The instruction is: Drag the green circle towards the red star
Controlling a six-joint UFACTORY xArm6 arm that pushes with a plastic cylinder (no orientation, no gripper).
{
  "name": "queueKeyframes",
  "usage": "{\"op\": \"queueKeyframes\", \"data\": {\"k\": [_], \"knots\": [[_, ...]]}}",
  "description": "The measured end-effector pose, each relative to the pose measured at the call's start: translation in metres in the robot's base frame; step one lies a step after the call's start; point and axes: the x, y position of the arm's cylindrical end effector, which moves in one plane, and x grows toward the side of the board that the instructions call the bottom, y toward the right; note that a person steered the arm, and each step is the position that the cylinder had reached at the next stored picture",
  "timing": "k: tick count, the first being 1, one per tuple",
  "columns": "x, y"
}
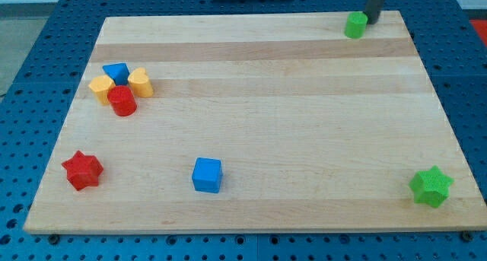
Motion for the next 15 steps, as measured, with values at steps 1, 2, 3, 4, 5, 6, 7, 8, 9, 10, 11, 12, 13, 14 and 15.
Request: {"op": "queueKeyframes", "data": {"k": [1,2,3,4,5,6,7,8,9,10,11,12,13,14,15], "knots": [[0.023,-0.043],[0.043,-0.058],[0.055,-0.065],[0.056,-0.082],[0.056,-0.084],[0.056,-0.088],[0.056,-0.089],[0.058,-0.095],[0.063,-0.131],[0.067,-0.161],[0.067,-0.177],[0.067,-0.189],[0.067,-0.203],[0.079,-0.227],[0.083,-0.255]]}}
